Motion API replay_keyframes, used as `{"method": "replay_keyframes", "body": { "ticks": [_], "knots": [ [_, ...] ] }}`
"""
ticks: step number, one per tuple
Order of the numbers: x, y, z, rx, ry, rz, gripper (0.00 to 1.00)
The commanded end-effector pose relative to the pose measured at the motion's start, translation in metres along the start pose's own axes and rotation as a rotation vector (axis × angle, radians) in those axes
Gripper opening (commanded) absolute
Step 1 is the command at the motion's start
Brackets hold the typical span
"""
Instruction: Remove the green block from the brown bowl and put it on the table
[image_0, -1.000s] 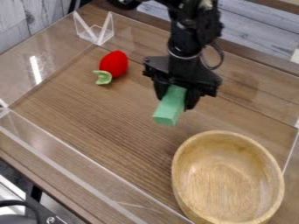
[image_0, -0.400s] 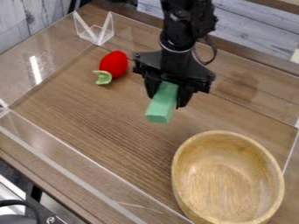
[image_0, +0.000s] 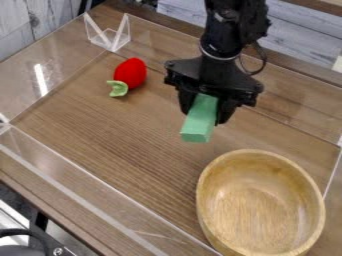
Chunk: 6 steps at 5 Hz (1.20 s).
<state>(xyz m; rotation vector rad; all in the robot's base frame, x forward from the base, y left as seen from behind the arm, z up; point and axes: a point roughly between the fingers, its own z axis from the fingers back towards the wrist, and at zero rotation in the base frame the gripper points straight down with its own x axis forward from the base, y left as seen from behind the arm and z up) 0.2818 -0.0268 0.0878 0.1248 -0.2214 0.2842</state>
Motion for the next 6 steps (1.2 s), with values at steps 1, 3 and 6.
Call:
{"method": "replay_keyframes", "body": {
  "ticks": [1,3,6],
  "knots": [
    [0.013,-0.001,0.022,-0.03,-0.057,0.009,0.0],
    [0.011,-0.001,0.021,-0.037,-0.044,0.009,1.0],
    [0.004,-0.005,0.005,-0.001,-0.015,0.128,1.0]
  ]
}}
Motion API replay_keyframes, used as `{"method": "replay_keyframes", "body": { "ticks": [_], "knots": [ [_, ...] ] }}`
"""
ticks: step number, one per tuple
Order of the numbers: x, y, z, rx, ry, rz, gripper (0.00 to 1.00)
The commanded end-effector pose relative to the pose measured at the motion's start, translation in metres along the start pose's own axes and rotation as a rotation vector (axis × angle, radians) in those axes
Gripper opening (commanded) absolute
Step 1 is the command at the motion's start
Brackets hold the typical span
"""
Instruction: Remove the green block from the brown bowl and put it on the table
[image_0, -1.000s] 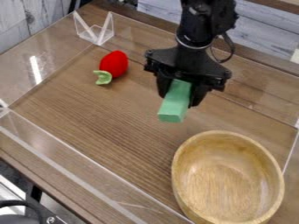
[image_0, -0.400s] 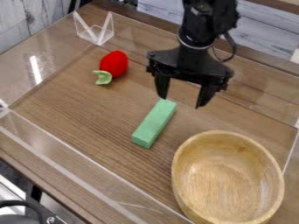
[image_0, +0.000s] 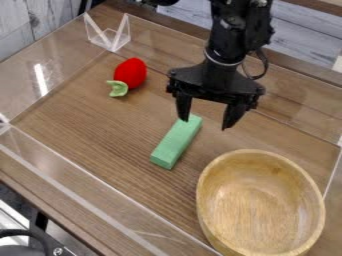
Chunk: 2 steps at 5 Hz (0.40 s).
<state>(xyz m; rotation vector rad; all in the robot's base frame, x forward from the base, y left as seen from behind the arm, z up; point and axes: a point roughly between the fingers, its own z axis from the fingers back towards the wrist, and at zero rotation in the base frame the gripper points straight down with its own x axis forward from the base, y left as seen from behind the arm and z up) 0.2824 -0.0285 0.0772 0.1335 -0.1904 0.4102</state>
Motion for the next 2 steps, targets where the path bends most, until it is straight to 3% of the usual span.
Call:
{"method": "replay_keyframes", "body": {
  "ticks": [1,2],
  "knots": [
    [0.0007,0.0007,0.0252,-0.021,-0.039,0.05,1.0],
    [0.0012,0.0028,0.0296,-0.022,-0.036,0.102,1.0]
  ]
}}
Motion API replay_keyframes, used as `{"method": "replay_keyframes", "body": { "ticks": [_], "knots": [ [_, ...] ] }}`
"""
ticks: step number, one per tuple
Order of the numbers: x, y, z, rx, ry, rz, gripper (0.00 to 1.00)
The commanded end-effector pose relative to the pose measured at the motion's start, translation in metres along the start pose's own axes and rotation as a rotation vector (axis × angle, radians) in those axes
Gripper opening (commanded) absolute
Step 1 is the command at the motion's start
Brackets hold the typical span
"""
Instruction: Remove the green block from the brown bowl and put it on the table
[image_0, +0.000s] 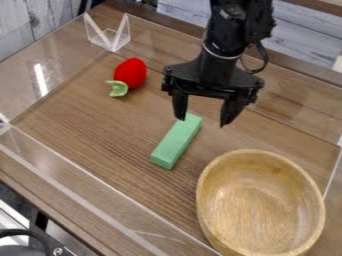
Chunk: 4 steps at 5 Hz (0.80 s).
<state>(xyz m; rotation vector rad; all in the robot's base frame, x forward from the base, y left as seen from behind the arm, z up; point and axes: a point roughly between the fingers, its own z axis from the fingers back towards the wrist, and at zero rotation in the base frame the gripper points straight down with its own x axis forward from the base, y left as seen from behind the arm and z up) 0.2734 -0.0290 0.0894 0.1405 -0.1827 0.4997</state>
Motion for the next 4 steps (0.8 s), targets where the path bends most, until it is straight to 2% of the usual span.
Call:
{"method": "replay_keyframes", "body": {
  "ticks": [1,3,4],
  "knots": [
    [0.007,-0.002,0.018,-0.038,-0.04,0.064,1.0],
    [-0.006,-0.005,0.011,-0.031,-0.028,0.147,1.0],
    [-0.008,0.007,0.005,-0.012,-0.022,0.239,1.0]
  ]
}}
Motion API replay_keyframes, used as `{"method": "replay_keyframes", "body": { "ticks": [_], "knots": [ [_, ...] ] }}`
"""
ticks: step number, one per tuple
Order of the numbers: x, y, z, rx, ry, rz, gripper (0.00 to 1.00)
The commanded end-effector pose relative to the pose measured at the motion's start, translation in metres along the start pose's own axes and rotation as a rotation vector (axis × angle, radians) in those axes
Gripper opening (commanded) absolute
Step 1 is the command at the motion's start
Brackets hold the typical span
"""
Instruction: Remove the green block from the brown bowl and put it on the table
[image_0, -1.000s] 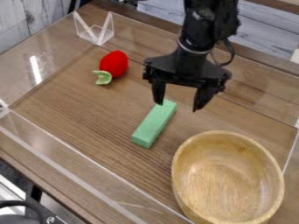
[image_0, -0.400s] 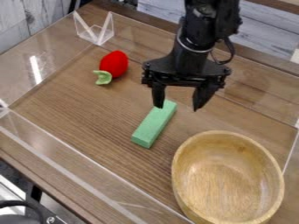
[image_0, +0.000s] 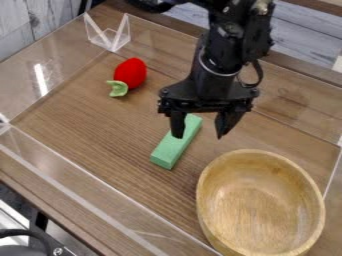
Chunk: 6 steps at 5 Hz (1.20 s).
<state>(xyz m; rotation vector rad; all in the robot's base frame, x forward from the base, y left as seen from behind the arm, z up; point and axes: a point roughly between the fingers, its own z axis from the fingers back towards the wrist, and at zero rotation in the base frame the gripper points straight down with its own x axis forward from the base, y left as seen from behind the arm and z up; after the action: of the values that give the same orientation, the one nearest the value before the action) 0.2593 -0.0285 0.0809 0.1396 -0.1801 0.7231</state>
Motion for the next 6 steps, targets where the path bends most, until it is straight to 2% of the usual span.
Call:
{"method": "replay_keyframes", "body": {
  "ticks": [1,2,3,6],
  "knots": [
    [0.008,0.009,0.009,-0.022,-0.023,0.111,1.0],
    [0.012,0.023,0.015,-0.02,-0.019,0.113,1.0],
    [0.023,0.028,0.021,-0.036,-0.016,0.102,0.0],
    [0.002,-0.004,0.031,-0.098,-0.004,-0.003,0.0]
  ]
}}
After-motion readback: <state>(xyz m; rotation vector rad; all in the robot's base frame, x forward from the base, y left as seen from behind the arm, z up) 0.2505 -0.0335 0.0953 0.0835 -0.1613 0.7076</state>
